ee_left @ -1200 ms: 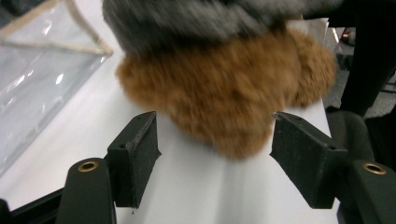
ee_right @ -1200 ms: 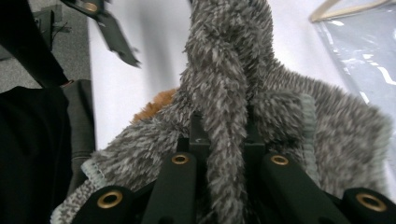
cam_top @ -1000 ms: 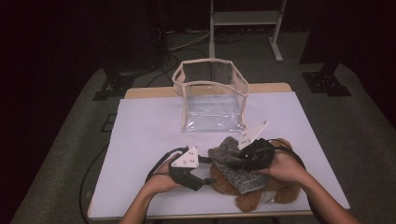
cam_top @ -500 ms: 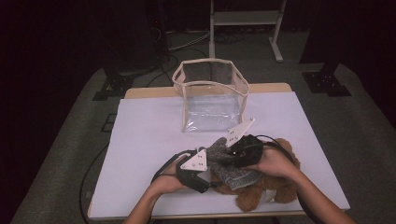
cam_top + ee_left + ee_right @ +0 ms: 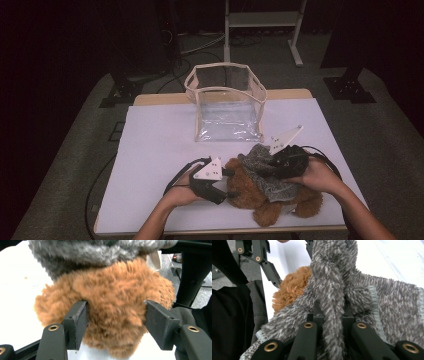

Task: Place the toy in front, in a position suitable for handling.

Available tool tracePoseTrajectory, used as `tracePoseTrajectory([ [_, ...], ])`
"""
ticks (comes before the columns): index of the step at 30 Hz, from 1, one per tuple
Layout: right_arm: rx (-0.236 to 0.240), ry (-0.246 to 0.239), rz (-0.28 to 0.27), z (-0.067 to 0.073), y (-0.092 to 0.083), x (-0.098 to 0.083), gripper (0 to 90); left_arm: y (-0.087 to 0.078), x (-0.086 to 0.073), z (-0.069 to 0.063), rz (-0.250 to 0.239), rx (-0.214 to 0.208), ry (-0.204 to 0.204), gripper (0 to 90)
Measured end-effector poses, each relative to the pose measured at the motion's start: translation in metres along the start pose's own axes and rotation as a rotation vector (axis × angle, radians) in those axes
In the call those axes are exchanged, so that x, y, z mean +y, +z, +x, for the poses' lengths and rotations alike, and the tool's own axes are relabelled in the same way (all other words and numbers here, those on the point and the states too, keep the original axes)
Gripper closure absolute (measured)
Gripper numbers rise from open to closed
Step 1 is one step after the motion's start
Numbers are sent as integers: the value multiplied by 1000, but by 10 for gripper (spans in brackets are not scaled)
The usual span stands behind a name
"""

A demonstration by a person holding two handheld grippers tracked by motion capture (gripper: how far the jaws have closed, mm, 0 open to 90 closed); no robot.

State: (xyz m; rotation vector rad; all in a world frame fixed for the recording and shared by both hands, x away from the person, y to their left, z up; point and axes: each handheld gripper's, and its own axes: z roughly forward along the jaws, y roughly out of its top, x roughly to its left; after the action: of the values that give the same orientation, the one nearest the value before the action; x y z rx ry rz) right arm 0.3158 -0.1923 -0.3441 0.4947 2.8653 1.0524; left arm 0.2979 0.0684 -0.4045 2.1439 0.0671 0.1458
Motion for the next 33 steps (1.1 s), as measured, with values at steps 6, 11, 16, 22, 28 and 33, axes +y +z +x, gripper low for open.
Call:
tracePoseTrajectory([
  [6,0,-36,-14,2,9,23,800,2,0,0,15,-13,9,363],
  [11,5,-57,2,-3,20,33,800,1,1,-3,35,-17,17,361],
  [16,-38,-15,13,-14,-3,9,799,1,2,-4,44,-23,21,358],
  [22,-92,66,-40,-26,-47,-30,800,2,6,-2,40,-21,16,353],
  [28,-67,53,-27,-18,-34,-36,803,0,19,-1,14,-13,12,319],
  [33,-54,-19,8,-6,-21,-18,801,9,21,-3,55,-36,29,335],
])
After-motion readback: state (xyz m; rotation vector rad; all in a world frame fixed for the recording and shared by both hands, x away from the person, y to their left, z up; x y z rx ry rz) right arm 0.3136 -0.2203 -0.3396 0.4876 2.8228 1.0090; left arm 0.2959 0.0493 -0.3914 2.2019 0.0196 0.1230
